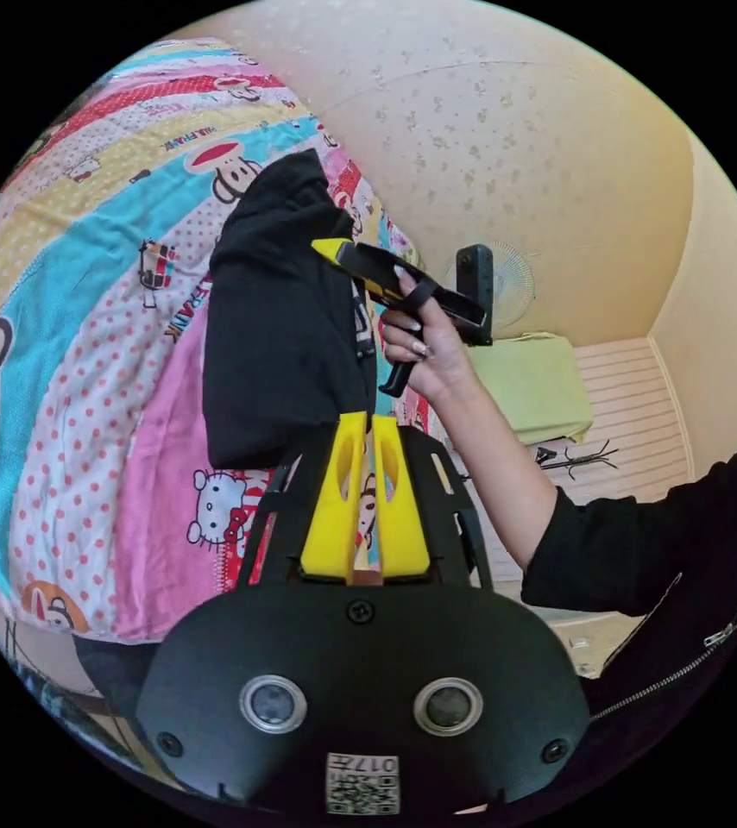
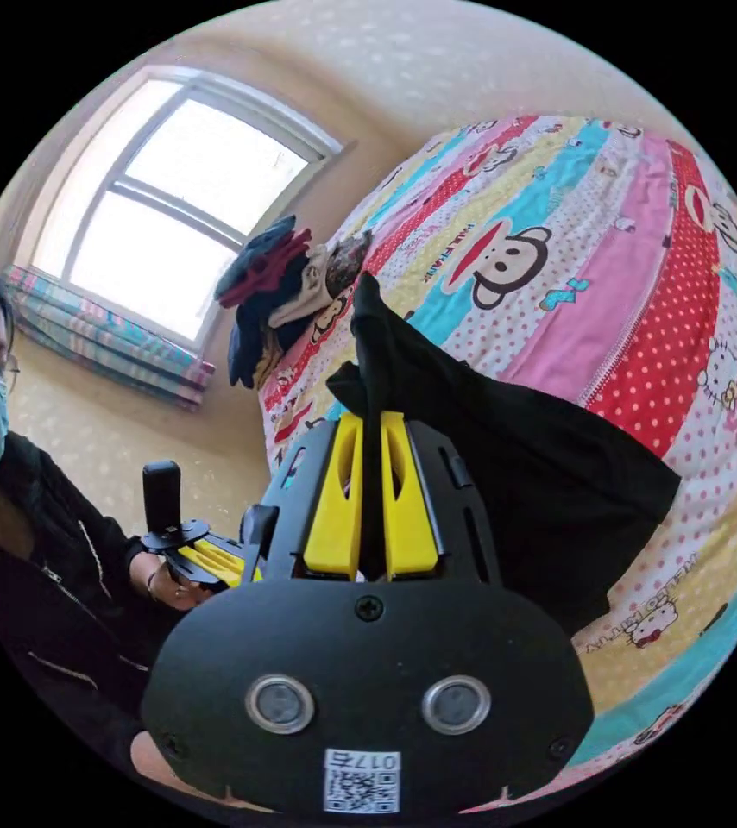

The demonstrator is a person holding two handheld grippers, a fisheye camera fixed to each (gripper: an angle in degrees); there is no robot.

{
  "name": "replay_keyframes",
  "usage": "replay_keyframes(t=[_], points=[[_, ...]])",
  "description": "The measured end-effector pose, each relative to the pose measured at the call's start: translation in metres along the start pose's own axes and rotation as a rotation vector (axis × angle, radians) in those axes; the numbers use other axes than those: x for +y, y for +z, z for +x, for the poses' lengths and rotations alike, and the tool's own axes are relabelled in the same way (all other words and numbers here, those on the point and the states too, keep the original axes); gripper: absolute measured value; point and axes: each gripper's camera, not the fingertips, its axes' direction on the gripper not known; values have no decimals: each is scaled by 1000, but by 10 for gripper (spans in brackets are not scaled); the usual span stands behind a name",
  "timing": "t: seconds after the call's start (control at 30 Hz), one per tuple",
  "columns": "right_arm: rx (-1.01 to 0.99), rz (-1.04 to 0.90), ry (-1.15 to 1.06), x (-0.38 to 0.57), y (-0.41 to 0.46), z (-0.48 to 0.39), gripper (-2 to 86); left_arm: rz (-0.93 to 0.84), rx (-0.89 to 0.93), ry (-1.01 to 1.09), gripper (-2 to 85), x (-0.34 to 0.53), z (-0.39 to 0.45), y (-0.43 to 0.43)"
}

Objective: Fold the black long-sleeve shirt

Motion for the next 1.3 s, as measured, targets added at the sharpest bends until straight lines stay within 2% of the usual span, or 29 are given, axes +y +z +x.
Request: replay_keyframes(t=[0.07,0.13,0.23,0.33,0.43,0.57,0.7,0.8,0.9,0.97,1.17,1.3], points=[[-120,145,89,53,-42,76,44,-55,8,-1,-7,1,10,40],[-99,227,192,93,-64,129,47,-118,9,-19,-8,6,16,76],[-103,220,369,140,-75,205,60,-198,68,-54,-8,18,18,111],[-202,267,399,169,-81,236,103,-192,33,-42,-1,27,17,109],[-234,209,392,184,-78,235,150,-156,-81,-2,28,25,14,88],[-208,153,350,215,-78,219,167,-56,-230,136,63,11,20,63],[-203,178,373,241,-81,218,165,-157,-350,193,96,-4,23,89],[-31,165,374,255,-86,208,156,-254,-360,110,97,-7,11,117],[-53,107,384,262,-70,210,129,-230,-386,94,64,-4,9,126],[-37,81,383,264,-58,208,63,-249,-389,72,38,-7,7,127],[-98,286,425,262,-80,179,41,-232,-218,40,10,-31,18,74],[-5,175,532,270,-51,192,43,-237,-240,23,8,-22,3,65]])
